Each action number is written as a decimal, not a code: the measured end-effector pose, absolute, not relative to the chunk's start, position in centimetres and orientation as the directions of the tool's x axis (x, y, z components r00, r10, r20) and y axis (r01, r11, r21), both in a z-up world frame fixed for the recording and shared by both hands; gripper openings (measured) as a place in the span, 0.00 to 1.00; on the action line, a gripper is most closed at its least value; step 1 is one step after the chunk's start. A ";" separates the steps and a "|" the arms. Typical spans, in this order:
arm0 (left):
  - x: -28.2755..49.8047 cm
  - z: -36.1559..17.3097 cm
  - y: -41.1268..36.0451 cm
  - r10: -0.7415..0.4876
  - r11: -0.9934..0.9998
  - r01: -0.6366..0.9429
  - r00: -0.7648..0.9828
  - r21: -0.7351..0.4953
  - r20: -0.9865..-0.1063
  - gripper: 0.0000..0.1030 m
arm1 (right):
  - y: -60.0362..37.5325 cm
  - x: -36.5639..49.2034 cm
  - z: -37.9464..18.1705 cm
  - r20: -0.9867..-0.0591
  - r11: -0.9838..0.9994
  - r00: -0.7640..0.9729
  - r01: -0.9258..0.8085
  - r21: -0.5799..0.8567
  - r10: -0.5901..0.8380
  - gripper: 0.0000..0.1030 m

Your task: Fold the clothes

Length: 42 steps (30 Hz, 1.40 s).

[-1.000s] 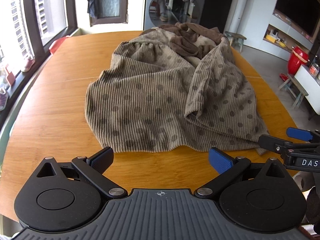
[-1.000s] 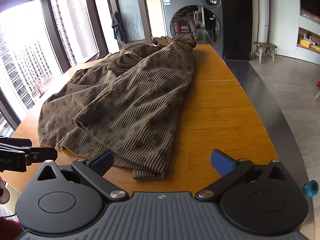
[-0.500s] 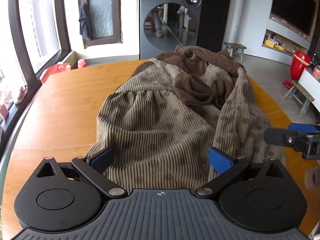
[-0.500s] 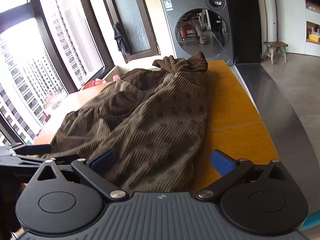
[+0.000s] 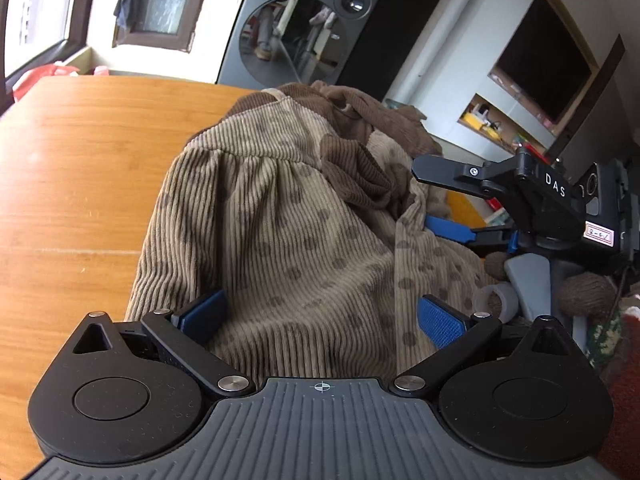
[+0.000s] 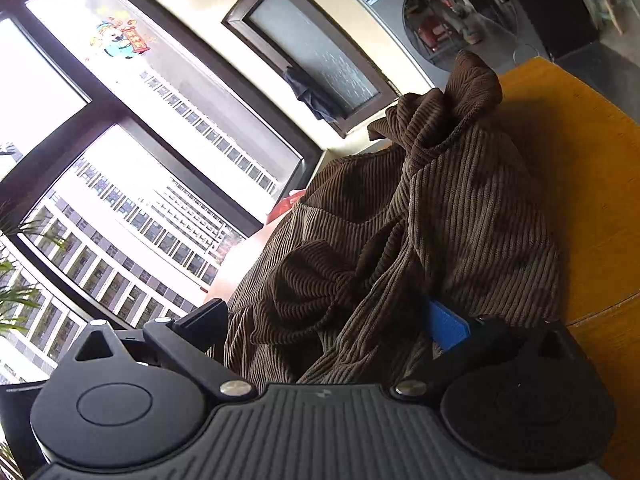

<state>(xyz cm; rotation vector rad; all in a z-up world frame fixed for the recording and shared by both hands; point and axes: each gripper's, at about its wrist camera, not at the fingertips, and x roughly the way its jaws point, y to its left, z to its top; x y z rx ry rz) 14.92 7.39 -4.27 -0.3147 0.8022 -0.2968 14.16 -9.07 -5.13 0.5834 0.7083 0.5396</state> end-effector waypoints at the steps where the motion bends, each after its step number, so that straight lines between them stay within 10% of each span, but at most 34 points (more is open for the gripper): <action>1: 14.1 -4.2 7.5 -0.390 0.907 0.151 0.648 -0.392 -0.654 1.00 | -9.1 14.6 -5.6 -0.425 0.692 0.628 -0.262 0.673 0.651 1.00; 8: 8.6 -3.2 9.7 -0.650 0.739 0.264 0.523 -0.620 -0.551 1.00 | -10.0 10.4 -5.7 -0.400 0.675 0.613 -0.315 0.667 0.681 1.00; 20: 13.3 -4.6 14.4 -0.565 0.657 -0.054 0.626 -0.752 -0.538 1.00 | -11.2 5.3 -5.9 -0.366 0.653 0.600 -0.372 0.660 0.711 1.00; 33: 17.7 1.5 -1.2 -0.787 0.596 0.496 0.516 -0.631 -0.338 1.00 | -11.5 4.9 -6.0 -0.350 0.651 0.618 -0.364 0.666 0.704 1.00; 42: 16.7 -3.5 5.1 -0.806 0.466 0.315 0.536 -0.827 -0.250 1.00 | -11.5 4.9 -5.9 -0.351 0.652 0.617 -0.365 0.664 0.704 1.00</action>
